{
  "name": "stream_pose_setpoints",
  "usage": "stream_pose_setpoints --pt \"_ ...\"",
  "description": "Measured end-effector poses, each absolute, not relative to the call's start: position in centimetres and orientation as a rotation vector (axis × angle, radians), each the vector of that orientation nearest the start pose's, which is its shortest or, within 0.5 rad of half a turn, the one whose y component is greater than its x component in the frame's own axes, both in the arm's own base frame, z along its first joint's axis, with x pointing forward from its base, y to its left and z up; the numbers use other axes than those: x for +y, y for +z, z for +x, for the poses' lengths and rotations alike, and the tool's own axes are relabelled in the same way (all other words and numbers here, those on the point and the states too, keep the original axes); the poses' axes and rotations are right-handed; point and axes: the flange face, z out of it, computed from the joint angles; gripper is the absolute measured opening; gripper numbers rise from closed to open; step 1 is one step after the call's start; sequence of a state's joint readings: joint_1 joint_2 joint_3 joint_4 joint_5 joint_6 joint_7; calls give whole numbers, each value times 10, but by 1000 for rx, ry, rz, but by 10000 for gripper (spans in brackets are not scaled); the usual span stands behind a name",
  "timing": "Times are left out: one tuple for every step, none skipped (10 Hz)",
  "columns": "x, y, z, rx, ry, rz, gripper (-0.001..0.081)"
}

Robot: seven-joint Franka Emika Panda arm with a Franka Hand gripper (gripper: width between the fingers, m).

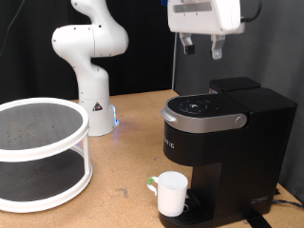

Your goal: Make a cup of coffee with the keurig machine

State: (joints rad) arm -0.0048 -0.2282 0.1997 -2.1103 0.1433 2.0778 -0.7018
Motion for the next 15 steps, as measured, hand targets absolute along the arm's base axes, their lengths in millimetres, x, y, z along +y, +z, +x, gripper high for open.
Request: stream_pose_setpoints --pt "111 522 499 -1262 -300 -2830 805" --pt "110 514 504 -1261 -300 -2837 805" --pt "110 507 508 -1254 -315 -2844 805" --pt "109 498 511 -1241 -342 -2852 805" --pt "109 490 513 -1237 -354 -2854 678" --pt "108 482 513 -1235 -349 -2854 539" --pt "108 476 513 -1236 -346 -2854 539" --pt "108 470 511 -1238 -338 -2854 402" --pt "107 464 509 -1240 -326 -2853 402" --pt "107 459 507 -1239 -314 -2853 204" --pt "106 454 506 -1239 -300 -2853 204" --pt "106 449 504 -1238 -293 -2853 55" --pt "105 444 504 -1237 -293 -2854 12" --pt "105 440 504 -1233 -304 -2858 12" --pt "105 437 507 -1226 -314 -2861 3"
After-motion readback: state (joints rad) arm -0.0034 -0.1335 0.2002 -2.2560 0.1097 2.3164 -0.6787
